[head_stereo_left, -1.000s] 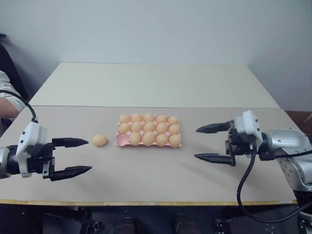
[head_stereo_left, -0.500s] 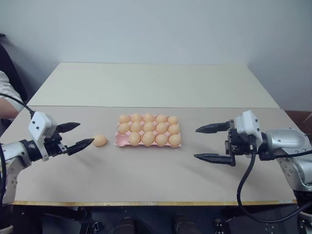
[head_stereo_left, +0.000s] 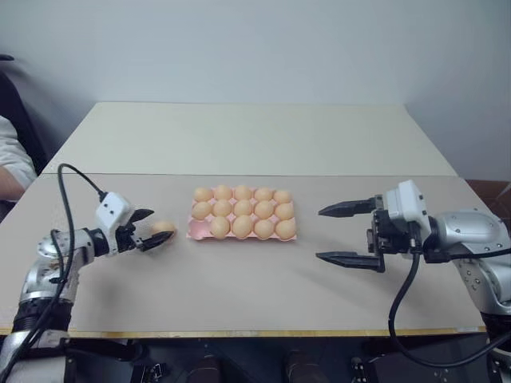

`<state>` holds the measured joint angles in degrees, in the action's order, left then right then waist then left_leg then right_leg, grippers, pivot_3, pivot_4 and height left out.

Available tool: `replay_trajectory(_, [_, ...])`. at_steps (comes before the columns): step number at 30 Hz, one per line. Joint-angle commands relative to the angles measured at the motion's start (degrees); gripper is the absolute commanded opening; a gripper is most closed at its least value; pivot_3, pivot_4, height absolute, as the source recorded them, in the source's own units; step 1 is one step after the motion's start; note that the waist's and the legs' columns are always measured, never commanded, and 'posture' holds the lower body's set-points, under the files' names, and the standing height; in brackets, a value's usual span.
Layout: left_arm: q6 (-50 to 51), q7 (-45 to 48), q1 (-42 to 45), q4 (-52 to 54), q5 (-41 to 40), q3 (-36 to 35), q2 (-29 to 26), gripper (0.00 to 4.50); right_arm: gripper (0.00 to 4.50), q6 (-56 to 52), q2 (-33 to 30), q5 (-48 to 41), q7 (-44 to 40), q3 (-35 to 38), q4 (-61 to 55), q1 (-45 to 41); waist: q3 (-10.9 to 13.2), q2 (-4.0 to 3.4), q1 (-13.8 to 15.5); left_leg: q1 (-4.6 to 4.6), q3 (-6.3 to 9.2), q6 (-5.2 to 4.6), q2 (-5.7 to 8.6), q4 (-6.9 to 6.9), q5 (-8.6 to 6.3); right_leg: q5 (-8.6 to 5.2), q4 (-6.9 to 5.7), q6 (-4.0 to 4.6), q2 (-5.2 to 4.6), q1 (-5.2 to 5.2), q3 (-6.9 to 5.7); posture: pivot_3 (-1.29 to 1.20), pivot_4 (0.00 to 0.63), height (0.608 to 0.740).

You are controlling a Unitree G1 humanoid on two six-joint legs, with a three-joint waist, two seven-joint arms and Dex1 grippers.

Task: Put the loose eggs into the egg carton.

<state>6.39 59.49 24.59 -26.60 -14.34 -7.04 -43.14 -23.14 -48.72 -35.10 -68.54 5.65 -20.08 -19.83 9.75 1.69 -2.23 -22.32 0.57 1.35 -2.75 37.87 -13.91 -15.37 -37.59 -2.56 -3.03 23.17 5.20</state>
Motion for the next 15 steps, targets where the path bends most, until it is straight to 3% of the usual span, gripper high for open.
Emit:
replay_trajectory(1, [-4.7, 0.1, 4.2, -7.8, 3.0, 1.9, 1.5, 4.46, 4.50, 0.2, -0.7, -1.4, 0.2, 2.2, -2.0, -0.5, 0.0, 0.00, 0.1, 0.02, 0.00, 0.00, 0.00, 0.00, 0.00, 0.00, -0.01, 0.00, 0.00, -0.02, 0.00, 0.00, 0.150, 0.740])
replay_trajectory(2, [-5.7, -0.3, 5.5, -10.3, 3.7, 2.4, 2.1, 4.46, 4.50, 0.2, -0.7, -1.4, 0.2, 2.2, -2.0, -0.6, 0.0, 0.00, 0.1, 0.03, 0.01, 0.00, 0.01, 0.00, 0.00, 0.00, -0.03, 0.00, 0.00, -0.02, 0.00, 0.00, 0.150, 0.740])
replay_trajectory(5, [-8.6, 0.8, 7.9, -15.2, 5.0, 3.3, 2.6, 3.87, 4.50, -0.1, -0.8, -1.6, 0.6, 2.5, -2.3, -0.9, 0.0, 0.02, 0.1, 0.01, 0.02, 0.00, 0.01, 0.01, 0.00, 0.00, -0.02, 0.00, 0.00, -0.02, -0.01, 0.00, 0.150, 0.740])
replay_trajectory(11, [-9.3, 3.5, 7.8, -15.6, 3.9, 2.1, 1.3, 1.95, 4.50, -0.3, -1.0, -1.9, 1.5, 3.4, -3.0, 0.0, 0.0, 0.02, -0.2, 0.02, 0.02, 0.00, 0.01, 0.01, 0.00, 0.00, -0.04, 0.00, 0.00, -0.02, 0.00, 0.00, 0.150, 0.740])
replay_trajectory(15, [-3.6, 10.1, 6.3, -6.8, -2.2, 0.0, -0.8, 1.95, 4.50, -0.3, -0.8, -1.9, 1.6, 3.6, -3.3, 0.5, 0.0, 0.02, -0.3, 0.00, 0.03, 0.00, 0.01, 0.00, 0.00, 0.00, -0.04, -0.01, 0.00, 0.00, 0.00, 0.00, 0.150, 0.740])
